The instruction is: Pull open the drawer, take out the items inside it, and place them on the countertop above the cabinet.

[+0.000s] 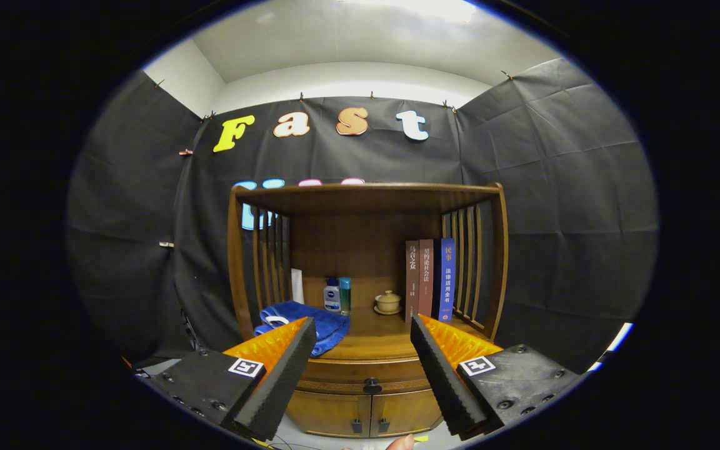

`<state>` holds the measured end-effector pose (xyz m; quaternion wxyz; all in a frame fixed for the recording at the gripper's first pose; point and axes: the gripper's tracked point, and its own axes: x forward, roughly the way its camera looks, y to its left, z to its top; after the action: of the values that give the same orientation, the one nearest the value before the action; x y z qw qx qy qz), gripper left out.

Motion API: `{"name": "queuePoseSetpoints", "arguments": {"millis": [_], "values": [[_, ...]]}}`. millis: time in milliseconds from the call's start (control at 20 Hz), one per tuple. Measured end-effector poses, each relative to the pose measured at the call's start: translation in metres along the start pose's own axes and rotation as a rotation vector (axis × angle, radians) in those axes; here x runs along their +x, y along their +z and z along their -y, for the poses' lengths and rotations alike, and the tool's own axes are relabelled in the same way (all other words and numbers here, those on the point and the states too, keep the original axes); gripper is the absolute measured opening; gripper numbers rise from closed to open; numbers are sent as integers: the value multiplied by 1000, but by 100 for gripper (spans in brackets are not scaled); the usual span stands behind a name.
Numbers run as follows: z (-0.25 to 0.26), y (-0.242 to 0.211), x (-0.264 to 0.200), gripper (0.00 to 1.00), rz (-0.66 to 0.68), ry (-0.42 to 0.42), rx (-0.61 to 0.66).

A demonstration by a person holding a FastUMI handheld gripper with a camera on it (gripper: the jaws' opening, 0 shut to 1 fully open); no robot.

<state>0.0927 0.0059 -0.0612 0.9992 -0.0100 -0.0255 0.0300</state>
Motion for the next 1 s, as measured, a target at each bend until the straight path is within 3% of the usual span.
{"name": "queuePoseSetpoints", "arguments": {"millis": [500, 800, 1000], "values": [[9, -185, 89, 98, -175, -8, 0], [16, -246, 121, 95, -258, -22, 11], [17, -261, 130, 55, -278, -16, 12]]}}
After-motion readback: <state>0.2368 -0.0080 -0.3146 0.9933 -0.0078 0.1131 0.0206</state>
